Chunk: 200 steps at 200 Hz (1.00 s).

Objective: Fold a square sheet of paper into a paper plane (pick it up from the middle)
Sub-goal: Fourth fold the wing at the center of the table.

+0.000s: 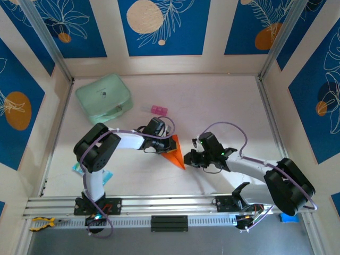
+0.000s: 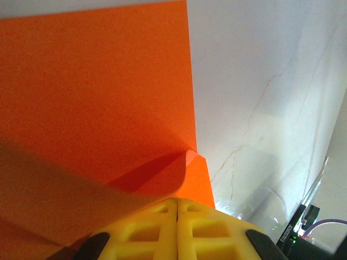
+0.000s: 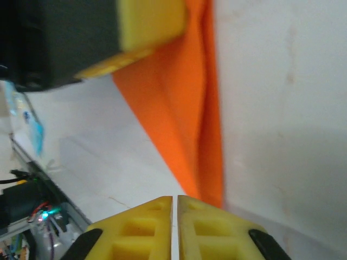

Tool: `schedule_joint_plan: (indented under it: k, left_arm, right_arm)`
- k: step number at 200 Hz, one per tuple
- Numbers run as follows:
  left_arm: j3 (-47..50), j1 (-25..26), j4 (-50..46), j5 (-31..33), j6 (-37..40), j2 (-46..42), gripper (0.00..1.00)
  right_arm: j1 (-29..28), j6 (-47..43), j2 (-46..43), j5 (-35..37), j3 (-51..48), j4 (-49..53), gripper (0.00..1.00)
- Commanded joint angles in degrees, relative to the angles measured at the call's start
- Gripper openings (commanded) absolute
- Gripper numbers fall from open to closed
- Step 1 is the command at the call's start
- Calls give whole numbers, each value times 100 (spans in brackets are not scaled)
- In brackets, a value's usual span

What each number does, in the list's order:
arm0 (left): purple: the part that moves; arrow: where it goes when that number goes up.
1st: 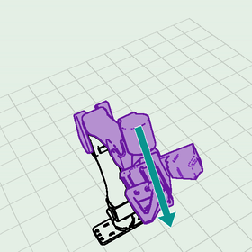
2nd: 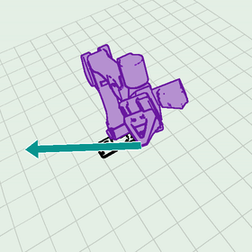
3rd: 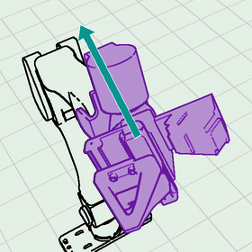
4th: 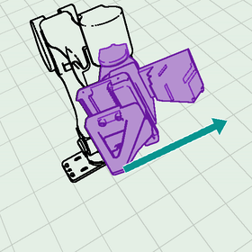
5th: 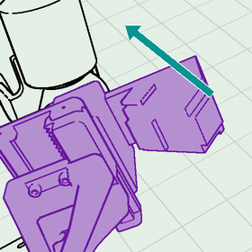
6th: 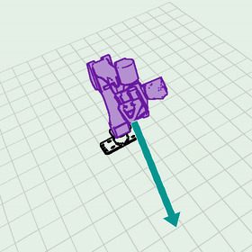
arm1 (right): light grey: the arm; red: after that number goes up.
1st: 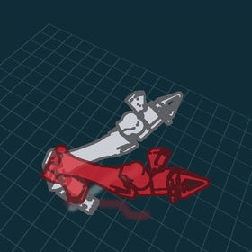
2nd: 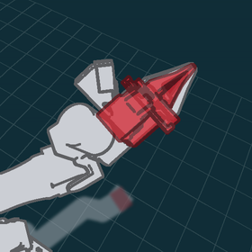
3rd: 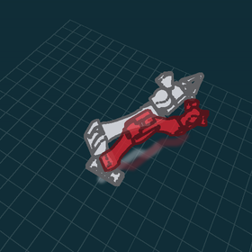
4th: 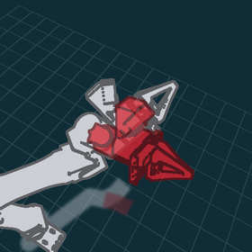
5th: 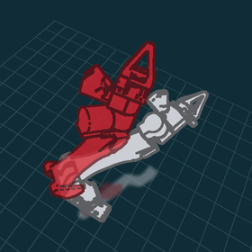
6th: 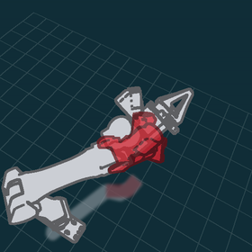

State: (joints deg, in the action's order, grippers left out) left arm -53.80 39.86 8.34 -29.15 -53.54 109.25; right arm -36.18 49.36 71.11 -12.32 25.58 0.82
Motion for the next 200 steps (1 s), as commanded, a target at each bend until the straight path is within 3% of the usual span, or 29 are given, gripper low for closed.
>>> schedule_joint_plan:
  k: [1, 28, 105, 200]
  left_arm:
    - [124, -77, -174, 130, 51, 52, 9]
    - [116, -80, -183, 137, 48, 61, 9]
    - [117, -75, -192, 129, 59, 52, 9]
    - [141, -96, -226, 137, 87, 58, 9]
  right_arm:
    - [13, -78, 108, -355, 205, -71, 9]
    - [-86, -132, 473, -579, 475, -184, 6]
    - [-450, -150, 1401, -137, 909, 183, 5]
    - [-263, 76, 1418, -155, 200, -106, 5]
